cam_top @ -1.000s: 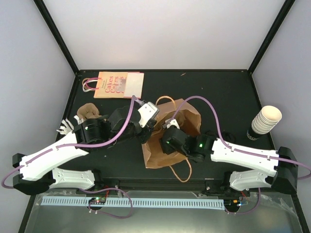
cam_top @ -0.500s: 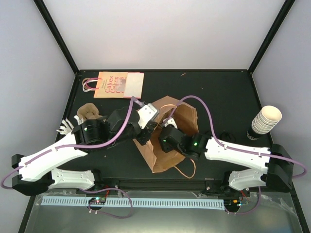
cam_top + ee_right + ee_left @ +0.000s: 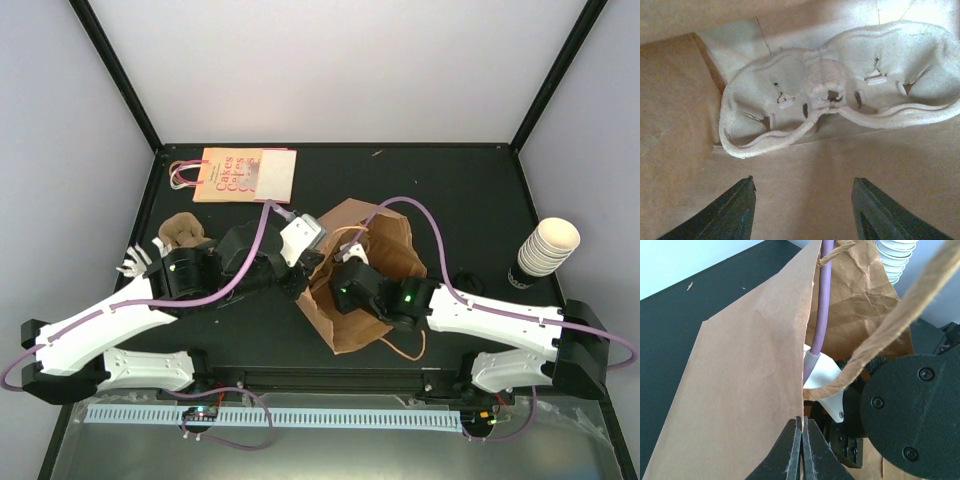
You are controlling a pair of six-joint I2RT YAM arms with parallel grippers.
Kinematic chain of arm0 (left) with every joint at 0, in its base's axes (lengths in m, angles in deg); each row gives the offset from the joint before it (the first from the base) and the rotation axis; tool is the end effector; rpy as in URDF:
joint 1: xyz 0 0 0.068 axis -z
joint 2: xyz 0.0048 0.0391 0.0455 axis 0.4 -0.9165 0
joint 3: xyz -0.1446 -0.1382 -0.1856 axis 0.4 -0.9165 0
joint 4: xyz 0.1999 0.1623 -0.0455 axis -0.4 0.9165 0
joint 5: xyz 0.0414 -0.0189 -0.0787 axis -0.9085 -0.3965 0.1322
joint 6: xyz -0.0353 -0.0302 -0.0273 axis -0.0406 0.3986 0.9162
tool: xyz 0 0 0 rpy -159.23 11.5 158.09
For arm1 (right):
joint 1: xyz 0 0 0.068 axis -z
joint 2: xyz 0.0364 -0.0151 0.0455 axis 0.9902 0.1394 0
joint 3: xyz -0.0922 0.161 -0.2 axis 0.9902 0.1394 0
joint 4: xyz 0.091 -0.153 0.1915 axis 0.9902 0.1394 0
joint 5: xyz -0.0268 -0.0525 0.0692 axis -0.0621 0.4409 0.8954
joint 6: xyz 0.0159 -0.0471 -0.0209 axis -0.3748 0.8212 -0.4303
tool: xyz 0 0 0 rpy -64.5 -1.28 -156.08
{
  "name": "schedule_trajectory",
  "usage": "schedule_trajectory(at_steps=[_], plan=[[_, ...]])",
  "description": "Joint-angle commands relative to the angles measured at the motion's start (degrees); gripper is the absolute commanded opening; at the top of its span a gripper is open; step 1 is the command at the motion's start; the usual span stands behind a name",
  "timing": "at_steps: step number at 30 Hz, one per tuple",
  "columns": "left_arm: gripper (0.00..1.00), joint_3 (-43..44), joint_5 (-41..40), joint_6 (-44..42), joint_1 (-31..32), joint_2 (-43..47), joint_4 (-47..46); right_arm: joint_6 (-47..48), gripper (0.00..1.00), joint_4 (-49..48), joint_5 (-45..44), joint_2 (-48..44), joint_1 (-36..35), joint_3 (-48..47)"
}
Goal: Pack the takeout coffee
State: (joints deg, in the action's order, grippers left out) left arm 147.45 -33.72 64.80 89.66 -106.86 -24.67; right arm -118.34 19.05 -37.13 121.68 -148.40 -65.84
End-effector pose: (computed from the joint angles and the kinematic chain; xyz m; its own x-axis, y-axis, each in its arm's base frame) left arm 0.0903 -0.1864 0.4158 -0.4331 0.3224 -0.8417 0.7398 0.6606 -0.1276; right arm 0.1172 0.2347 0.2567 -0.6679 -0.2298 -0.7079 -0.4500 0.8823 0.1382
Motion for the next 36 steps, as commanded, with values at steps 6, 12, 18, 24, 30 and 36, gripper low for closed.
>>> schedule_trajectory(at_steps=[6,12,18,24,30,36], plan=[[0.02,-1.0,2.1,0.8,0.0,2.5,-4.3,-7.4,0.5,-3.7,1.0,-1.2,2.6,1.5],[0.02,-2.9,4.5,0.0,-0.1,3.5,-6.3,-13.4,0.48,-3.5,0.2,1.7,2.6,0.4],[0.02,-6.1,8.0,-1.8,0.0,4.8,-8.8,-20.4,0.43,-4.2,-2.1,2.6,2.5,-0.3],[0.02,-5.5,3.3,-1.3,-0.3,4.6,-5.7,-7.6,0.44,-2.4,-6.5,2.5,-1.6,-3.0],[0.02,-2.6,1.5,-3.2,-0.5,3.2,-2.7,5.2,0.38,-1.6,-0.1,1.2,-2.1,-0.1],[0.02,-2.4,4.4,-6.3,-0.5,4.5,-0.4,13.3,0.31,4.2,-2.3,2.1,-2.1,1.4]])
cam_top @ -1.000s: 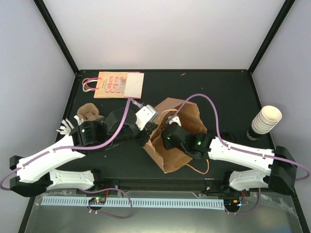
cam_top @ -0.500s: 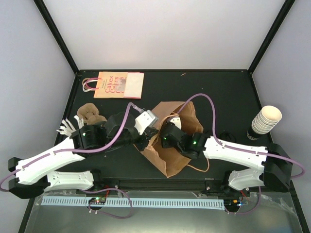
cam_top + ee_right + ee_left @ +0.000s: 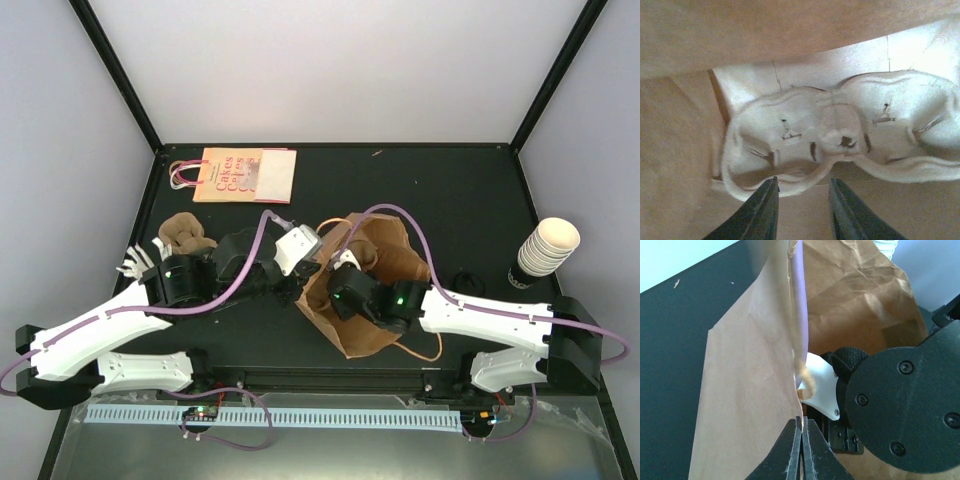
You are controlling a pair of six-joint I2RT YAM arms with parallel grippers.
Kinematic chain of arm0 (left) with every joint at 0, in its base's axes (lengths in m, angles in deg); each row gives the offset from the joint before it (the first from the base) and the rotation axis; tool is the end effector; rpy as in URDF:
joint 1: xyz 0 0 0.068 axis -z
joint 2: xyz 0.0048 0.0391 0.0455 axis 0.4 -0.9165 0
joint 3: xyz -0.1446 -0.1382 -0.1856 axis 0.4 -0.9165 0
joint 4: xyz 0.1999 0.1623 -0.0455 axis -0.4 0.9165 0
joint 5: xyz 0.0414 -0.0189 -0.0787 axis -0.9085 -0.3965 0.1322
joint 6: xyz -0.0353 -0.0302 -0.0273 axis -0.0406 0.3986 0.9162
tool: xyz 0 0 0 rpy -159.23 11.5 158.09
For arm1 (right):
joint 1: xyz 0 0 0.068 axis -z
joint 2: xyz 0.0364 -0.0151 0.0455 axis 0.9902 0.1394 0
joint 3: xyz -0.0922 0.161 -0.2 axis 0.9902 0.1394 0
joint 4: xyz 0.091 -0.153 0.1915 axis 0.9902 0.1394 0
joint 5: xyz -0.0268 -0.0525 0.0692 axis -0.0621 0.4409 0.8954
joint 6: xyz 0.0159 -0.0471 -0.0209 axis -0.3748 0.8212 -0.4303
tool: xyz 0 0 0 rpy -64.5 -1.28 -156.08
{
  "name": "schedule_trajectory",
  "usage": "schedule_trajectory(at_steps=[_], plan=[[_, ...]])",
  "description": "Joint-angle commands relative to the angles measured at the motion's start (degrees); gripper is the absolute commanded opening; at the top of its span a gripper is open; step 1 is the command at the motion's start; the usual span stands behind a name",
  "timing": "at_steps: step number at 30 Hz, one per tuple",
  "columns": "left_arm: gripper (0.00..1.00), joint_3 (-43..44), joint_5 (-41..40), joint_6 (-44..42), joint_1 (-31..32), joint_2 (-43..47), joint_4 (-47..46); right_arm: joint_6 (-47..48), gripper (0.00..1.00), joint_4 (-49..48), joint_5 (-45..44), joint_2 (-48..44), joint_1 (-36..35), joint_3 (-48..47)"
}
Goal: Pack the takeout coffee
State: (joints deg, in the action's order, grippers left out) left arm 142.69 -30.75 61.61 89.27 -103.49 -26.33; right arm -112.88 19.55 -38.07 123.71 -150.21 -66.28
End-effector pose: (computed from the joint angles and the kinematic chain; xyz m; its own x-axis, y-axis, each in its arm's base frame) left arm 0.0858 -0.1774 0.4031 -0.3976 0.3601 -0.8440 0.7838 0.6115 -0.1084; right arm 0.1120 0.2427 0.2501 -0.6169 -0.3530 -0.7034 -0.5292 0.8476 0.0388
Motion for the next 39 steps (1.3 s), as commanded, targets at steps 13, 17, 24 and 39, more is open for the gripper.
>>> schedule_trajectory(at_steps=[13,17,24,39], plan=[[0.02,-1.1,9.0,-2.3,-0.1,4.1,0.4,5.7,0.24,-0.3,1.3,2.2,-5.6,2.1],[0.12,-1.6,8.8,-1.0,-0.2,6.0,0.4,5.4,0.24,-1.6,1.4,3.6,-6.2,1.3],[0.77,2.2,3.0,5.6,-3.5,6.9,6.0,5.5,0.23,-2.6,1.4,5.1,-6.8,0.4],[0.89,1.7,6.2,18.1,-29.7,0.5,21.0,5.6,0.24,-3.7,1.8,4.8,-7.2,0.5]])
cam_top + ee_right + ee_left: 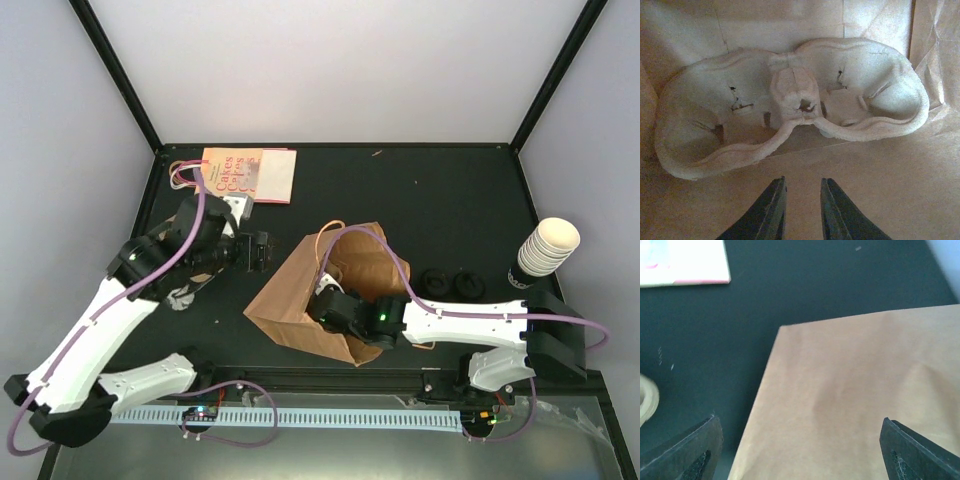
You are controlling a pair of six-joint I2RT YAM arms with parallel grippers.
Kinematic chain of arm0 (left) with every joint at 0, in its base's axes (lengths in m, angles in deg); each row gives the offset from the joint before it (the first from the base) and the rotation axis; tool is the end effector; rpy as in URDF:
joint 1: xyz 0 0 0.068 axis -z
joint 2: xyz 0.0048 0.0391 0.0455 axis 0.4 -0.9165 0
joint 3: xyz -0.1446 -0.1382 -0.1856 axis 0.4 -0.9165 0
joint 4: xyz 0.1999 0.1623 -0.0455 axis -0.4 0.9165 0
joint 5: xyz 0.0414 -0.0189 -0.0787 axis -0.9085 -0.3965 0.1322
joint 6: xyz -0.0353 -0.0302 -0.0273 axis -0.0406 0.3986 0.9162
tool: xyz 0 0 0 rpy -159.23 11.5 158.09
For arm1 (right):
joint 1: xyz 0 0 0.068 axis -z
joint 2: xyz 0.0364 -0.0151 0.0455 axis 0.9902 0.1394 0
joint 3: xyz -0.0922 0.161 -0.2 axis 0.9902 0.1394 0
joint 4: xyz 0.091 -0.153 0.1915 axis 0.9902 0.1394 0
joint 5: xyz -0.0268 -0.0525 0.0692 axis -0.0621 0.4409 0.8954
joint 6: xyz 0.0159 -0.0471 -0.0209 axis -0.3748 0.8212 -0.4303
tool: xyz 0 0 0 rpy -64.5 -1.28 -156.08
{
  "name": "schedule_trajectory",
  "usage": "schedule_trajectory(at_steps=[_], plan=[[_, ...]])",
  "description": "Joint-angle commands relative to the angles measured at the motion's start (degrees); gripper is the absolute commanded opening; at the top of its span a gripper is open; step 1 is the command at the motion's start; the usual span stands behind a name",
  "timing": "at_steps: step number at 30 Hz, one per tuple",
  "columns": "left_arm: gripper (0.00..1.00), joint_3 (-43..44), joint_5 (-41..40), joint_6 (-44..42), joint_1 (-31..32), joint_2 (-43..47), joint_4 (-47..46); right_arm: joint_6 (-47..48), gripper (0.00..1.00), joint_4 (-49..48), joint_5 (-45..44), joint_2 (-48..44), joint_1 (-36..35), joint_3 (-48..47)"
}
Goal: Pack the takeout coffee
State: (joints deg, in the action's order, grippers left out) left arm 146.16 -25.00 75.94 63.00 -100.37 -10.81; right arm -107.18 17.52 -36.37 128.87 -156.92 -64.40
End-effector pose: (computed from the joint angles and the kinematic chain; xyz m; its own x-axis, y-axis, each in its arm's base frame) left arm 0.1244 -0.1001 0.4060 -0.7268 0.0138 -0.6868 0.3140 0.8959 -0.3144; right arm 0.0845 0.2637 0.2191 -0.5278 -0.5599 -0.6388 -0.6933 0.7184 -0.0569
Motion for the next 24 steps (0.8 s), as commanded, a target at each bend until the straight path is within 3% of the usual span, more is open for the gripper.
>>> schedule_trajectory(at_steps=[1,5,9,15,19,24], plan=[[0.89,-2.8,0.5,4.2,-4.2,-3.5,5.6,0.0,0.23,-1.7,0.1,-0.3,-0.5,-1.4],[0.88,-7.3,-0.4,6.7,-6.2,-6.1,5.3,0.2,0.24,-1.9,0.2,-0.5,-0.5,-1.4],[0.79,-13.6,-1.7,9.8,-8.3,-7.8,2.3,0.4,0.24,-2.1,0.4,-0.8,-0.5,-1.4],[0.53,-19.7,-1.3,13.9,-12.3,-8.2,0.9,0.7,0.24,-1.9,0.6,-0.9,-0.5,-1.5],[0.33,-20.2,-3.9,18.4,-12.5,-8.2,6.4,1.0,0.23,-1.8,0.4,-0.9,-0.5,-1.5],[0.14,-22.1,-4.7,22.9,-12.5,-8.4,12.7,1.1,0.23,-2.2,0.2,-1.2,-0.5,-1.3]])
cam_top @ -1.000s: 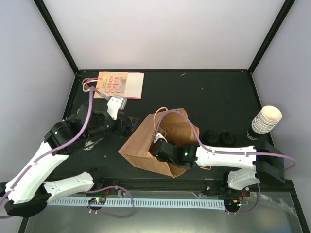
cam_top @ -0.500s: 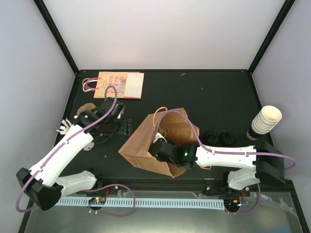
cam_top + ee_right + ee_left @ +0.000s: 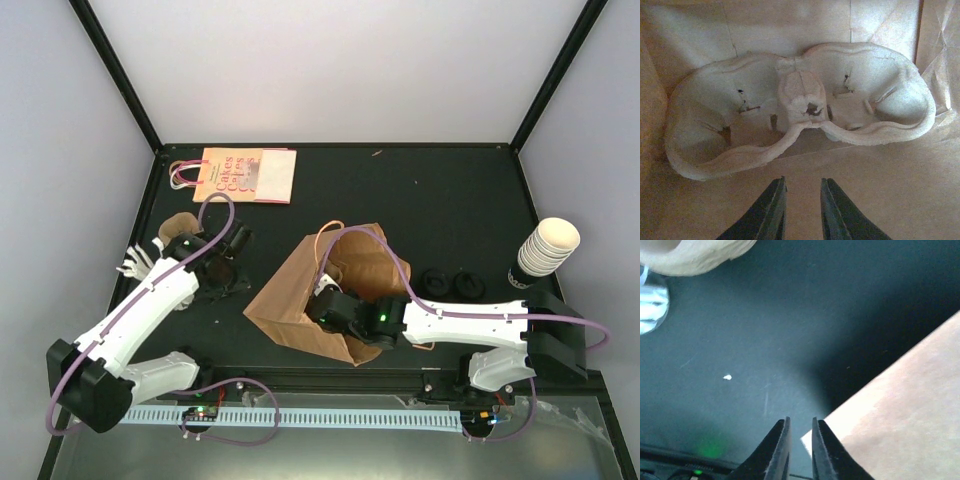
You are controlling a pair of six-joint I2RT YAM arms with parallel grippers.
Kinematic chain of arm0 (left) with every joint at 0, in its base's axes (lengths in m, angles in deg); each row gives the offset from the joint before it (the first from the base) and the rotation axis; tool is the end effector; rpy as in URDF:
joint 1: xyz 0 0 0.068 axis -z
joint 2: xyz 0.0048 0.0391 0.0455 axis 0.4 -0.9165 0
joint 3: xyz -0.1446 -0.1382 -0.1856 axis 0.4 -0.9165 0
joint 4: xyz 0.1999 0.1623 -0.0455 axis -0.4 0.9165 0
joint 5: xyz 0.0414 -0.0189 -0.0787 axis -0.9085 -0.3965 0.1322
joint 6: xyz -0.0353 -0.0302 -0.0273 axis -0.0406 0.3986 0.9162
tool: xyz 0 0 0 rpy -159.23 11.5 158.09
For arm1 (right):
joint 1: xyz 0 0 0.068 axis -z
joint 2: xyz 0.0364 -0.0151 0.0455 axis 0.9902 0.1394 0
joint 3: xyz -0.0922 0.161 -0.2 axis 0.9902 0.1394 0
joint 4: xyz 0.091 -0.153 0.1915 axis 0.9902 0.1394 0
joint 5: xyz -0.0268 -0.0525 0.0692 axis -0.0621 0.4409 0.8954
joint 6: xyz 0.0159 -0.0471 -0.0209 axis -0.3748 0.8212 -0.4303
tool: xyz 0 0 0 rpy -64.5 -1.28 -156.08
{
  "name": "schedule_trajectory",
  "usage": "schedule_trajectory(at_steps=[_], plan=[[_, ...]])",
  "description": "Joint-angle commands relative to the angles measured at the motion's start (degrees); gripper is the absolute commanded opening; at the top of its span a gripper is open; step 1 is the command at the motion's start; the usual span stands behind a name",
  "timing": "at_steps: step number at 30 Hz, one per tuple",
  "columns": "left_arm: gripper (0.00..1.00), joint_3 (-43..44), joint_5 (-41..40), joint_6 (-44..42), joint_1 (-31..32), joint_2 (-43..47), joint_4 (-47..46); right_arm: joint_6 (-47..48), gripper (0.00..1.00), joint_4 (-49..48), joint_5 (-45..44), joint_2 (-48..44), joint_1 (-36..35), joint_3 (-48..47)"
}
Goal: Pack the takeout coffee
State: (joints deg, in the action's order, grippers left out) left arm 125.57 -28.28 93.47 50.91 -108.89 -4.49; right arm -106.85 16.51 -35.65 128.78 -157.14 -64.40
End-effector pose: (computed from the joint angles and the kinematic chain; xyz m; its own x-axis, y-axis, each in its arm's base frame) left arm 0.1631 -0.0802 0.2726 -0.9219 -0.3064 -0.2370 -0.2924 0.9517 -0.0932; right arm 0.0834 0.2656 0.2205 -0.5208 -0.5561 -0.6477 -0.7044 0.7085 -0.0420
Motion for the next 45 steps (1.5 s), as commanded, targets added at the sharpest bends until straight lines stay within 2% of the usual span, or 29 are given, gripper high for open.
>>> schedule_trajectory(at_steps=[1,3,4,15,23,32,40,45], plan=[[0.11,-2.9,-0.2,5.7,-0.4,0.3,5.9,0.7,0.23,-1.3,-0.5,-1.1,-0.3,-1.2],[0.02,-6.4,2.9,6.0,-0.4,1.1,3.4,0.8,0.23,-1.4,-0.5,-1.1,-0.3,-1.2],[0.02,-8.1,4.2,6.3,-0.4,1.4,2.1,0.9,0.23,-1.5,-0.6,-1.0,-0.3,-1.3],[0.02,-16.4,8.1,6.3,-0.4,-1.8,-8.9,2.0,0.23,-1.2,0.7,-0.8,-0.5,-2.0],[0.01,-17.2,9.3,5.3,-0.4,-3.8,-19.4,2.4,0.23,-1.4,2.2,-1.0,-1.6,-1.8],[0.02,-18.6,16.7,-4.8,-0.5,-1.9,-36.7,0.2,0.23,-0.3,2.3,-0.1,-6.8,-4.4],[0.02,-17.6,20.2,-8.7,-0.4,-3.2,-41.0,-2.3,0.23,2.0,1.5,2.8,-9.5,-5.8],[0.02,-16.0,13.7,-10.2,-0.4,-1.6,-36.7,-4.4,0.23,3.8,0.2,1.3,-9.7,-3.3]])
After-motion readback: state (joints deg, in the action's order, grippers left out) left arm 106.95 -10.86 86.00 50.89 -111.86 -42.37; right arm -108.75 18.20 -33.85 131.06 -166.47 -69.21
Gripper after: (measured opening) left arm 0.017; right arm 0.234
